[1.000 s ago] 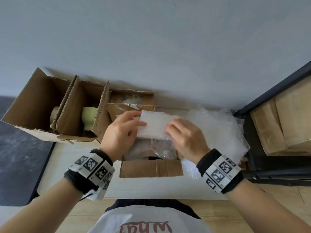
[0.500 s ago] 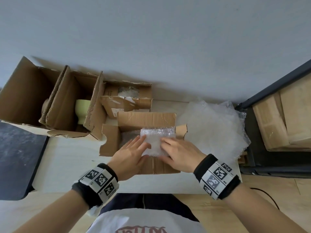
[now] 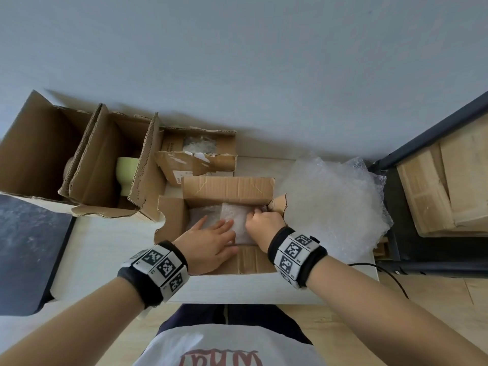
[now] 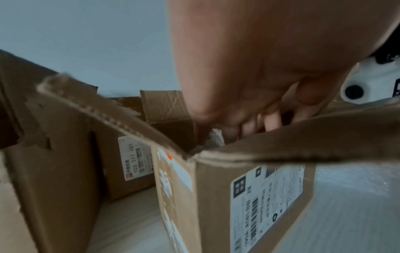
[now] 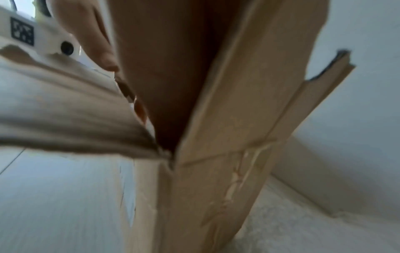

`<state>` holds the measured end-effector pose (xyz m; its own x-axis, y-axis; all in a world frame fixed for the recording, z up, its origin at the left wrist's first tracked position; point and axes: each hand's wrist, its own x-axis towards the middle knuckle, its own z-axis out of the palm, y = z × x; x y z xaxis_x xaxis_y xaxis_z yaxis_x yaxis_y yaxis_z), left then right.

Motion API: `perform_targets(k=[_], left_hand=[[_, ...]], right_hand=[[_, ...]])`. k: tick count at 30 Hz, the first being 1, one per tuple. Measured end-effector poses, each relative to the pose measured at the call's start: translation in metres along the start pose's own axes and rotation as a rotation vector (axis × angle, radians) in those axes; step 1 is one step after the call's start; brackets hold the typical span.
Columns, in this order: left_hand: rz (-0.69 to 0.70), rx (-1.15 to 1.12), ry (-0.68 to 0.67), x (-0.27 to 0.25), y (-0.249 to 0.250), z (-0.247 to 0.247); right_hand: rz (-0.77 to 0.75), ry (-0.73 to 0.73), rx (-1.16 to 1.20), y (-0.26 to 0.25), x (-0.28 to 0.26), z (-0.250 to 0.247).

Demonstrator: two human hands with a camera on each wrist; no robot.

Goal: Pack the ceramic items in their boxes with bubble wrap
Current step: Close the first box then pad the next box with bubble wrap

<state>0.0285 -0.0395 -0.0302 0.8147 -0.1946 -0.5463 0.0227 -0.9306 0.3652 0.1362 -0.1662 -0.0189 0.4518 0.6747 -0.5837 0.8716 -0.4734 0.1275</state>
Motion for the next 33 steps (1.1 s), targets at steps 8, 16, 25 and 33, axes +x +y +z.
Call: perform_targets(k=[8,16,25,33], left_hand=[[-0.02,-0.18,-0.116,0.001,0.0,-0.013],[-0.017,0.043,-0.161,0.006,-0.003,-0.013],[-0.039,0.008,-0.165,-0.001,-0.008,-0.013],[-0.011,0.028,0.048,-0.015,-0.017,-0.01]], right_hand=[[-0.03,0.023,-0.029,0.011,-0.011,-0.012],[-0.119,-0.243,-0.397,0.006,-0.027,-0.003],[-0.146,-0.026,0.003,0.011,-0.047,-0.006],[-0.201,0.255,0.313,0.024,-0.058,-0.013]])
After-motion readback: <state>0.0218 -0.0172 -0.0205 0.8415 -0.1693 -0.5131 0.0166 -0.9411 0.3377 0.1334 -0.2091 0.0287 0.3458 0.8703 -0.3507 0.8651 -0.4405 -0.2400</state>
